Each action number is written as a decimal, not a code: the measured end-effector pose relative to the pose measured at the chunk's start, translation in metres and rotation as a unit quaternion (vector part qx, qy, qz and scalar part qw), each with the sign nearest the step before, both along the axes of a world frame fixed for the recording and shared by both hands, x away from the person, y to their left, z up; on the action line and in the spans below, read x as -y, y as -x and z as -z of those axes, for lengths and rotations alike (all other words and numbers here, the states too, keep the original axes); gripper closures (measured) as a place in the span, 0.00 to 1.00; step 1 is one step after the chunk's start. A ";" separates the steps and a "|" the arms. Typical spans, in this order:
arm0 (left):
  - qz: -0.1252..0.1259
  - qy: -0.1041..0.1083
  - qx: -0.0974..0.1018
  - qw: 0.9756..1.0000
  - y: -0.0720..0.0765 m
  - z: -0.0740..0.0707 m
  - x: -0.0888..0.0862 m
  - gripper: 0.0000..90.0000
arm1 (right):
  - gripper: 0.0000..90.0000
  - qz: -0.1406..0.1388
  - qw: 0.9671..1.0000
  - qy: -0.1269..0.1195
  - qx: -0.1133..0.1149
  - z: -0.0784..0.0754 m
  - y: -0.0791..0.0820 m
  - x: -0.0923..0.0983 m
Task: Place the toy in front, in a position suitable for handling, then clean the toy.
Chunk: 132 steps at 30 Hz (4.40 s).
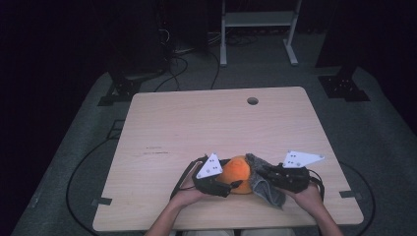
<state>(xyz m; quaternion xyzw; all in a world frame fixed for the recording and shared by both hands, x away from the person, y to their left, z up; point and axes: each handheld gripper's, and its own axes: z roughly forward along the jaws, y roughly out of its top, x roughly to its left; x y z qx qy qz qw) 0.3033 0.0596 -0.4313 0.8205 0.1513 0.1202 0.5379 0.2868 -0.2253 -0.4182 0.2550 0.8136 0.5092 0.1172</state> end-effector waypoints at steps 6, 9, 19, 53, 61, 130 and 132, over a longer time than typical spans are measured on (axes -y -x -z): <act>-0.003 0.002 -0.052 0.999 -0.012 0.007 -0.017 0.09 | 0.90 0.006 1.000 0.000 -0.006 0.004 -0.003 0.002; 0.020 -0.018 -0.066 0.997 -0.013 0.017 -0.013 0.14 | 0.90 0.015 1.000 -0.001 -0.013 0.007 -0.005 0.007; 0.016 -0.001 -0.019 1.000 0.000 -0.009 -0.007 0.41 | 0.90 -0.010 0.998 -0.054 0.040 -0.033 0.012 0.005; -0.005 0.010 -0.042 0.999 -0.004 0.004 0.010 0.14 | 0.90 0.021 0.999 -0.022 0.033 -0.013 0.008 0.005; -0.005 0.014 -0.034 0.999 -0.001 0.006 0.009 0.35 | 0.90 0.020 0.998 -0.012 0.052 -0.015 0.008 0.003; -0.012 -0.008 0.017 1.000 0.007 0.007 0.023 0.40 | 0.90 -0.013 0.998 -0.048 0.046 -0.020 0.015 0.007; -0.009 -0.015 0.024 1.000 0.009 0.007 0.024 0.40 | 0.90 -0.017 0.998 -0.041 0.050 -0.021 0.015 0.003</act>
